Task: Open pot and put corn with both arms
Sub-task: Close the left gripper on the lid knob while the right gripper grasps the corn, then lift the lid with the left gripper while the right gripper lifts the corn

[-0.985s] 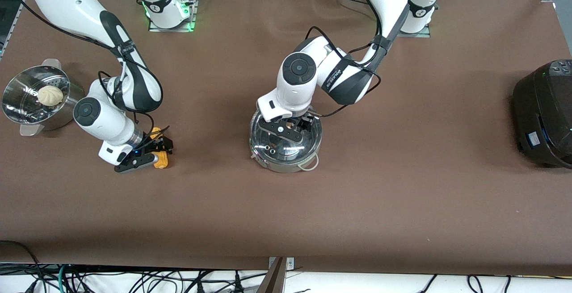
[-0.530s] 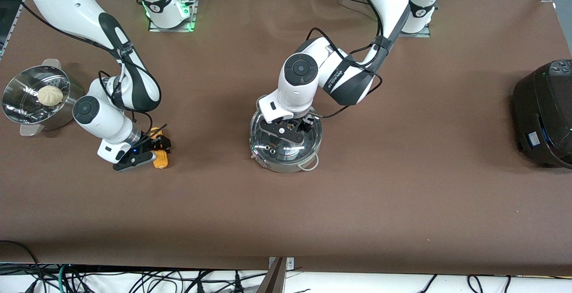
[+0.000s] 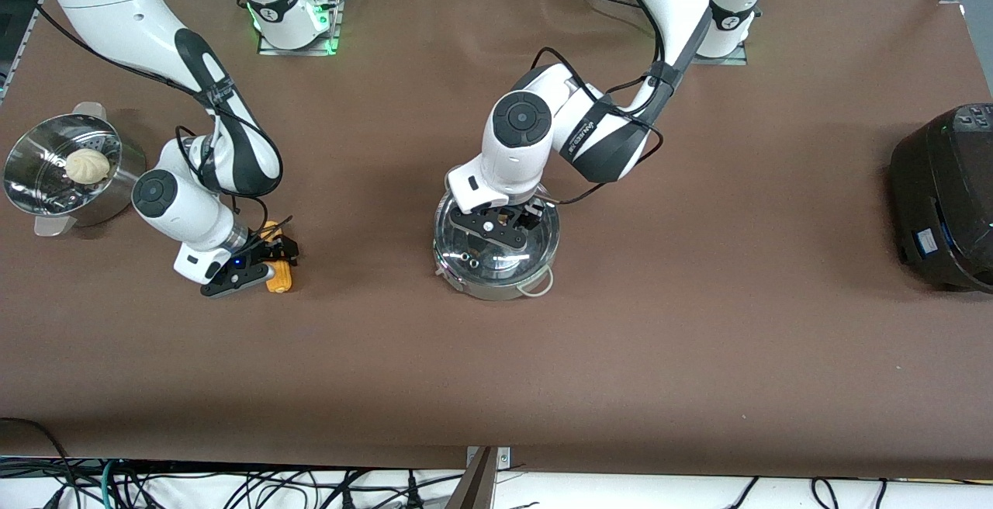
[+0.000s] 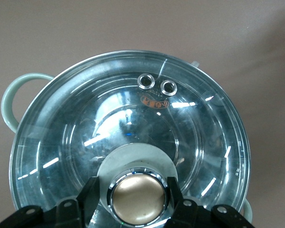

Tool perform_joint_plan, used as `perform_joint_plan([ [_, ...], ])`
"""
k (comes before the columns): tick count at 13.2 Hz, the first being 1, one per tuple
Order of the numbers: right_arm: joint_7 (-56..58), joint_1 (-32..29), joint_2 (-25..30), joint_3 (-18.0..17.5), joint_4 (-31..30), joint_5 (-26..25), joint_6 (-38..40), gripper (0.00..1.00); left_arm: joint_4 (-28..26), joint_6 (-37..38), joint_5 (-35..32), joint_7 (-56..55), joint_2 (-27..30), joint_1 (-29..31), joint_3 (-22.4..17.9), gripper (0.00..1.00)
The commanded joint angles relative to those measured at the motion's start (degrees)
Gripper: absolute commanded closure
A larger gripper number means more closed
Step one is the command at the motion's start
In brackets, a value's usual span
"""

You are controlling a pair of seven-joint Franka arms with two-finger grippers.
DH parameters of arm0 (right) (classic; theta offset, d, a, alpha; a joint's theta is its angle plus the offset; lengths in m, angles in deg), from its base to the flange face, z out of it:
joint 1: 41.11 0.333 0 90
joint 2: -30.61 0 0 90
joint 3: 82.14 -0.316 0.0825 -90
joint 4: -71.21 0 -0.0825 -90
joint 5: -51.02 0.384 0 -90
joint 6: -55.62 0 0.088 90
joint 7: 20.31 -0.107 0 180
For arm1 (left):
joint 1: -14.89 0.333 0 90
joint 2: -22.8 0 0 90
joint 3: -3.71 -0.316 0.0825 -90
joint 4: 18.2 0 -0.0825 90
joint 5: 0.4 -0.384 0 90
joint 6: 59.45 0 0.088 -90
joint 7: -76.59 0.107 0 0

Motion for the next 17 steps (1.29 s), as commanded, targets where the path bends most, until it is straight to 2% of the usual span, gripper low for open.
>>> perform_joint_plan([
  [1,1.43,-0.66,-0.11,-0.63,-0.67,0.76,-1.3,0.01,1.0,-1.61,0.88,-0.02,-0.65,-0.08,-0.33,0.52],
  [2,1.43,-0.66,-0.11,-0.63,-0.67,0.76,-1.3,0.06,1.0,-1.7,0.88,-0.02,-0.65,-0.08,-0.33,0.59],
  [3,1.43,-0.66,-0.11,-0.63,-0.67,0.76,-1.3,0.16,1.0,-1.71,0.88,-0.02,-0.65,-0.08,-0.33,0.63],
  [5,1.43,-0.66,-0.2,-0.63,-0.67,0.76,-1.3,0.41,1.0,-1.71,0.79,-0.02,-0.56,-0.17,-0.33,0.68],
  [6,1.35,-0.57,-0.11,-0.63,-0.67,0.76,-1.21,0.52,1.0,-1.71,0.79,-0.02,-0.56,-0.17,-0.33,0.74],
  [7,1.35,-0.57,-0.11,-0.63,-0.67,0.76,-1.21,0.55,1.0,-1.71,0.79,-0.02,-0.56,-0.17,-0.33,0.81],
  [10,1.35,-0.57,-0.02,-0.72,-0.67,0.76,-0.95,0.69,1.44,-1.53,0.79,-2.98,0.06,-0.61,-0.33,0.89],
  [12,1.43,-0.57,-0.02,-0.81,-0.67,0.76,-0.86,0.77,1.27,0.48,0.62,-6.16,1.8,-0.87,-0.24,0.91],
  [17,1.35,-0.57,1.46,-0.81,-0.66,0.84,-0.42,0.77,1.44,9.18,0.44,-6.26,9.71,-0.52,-0.68,0.91],
])
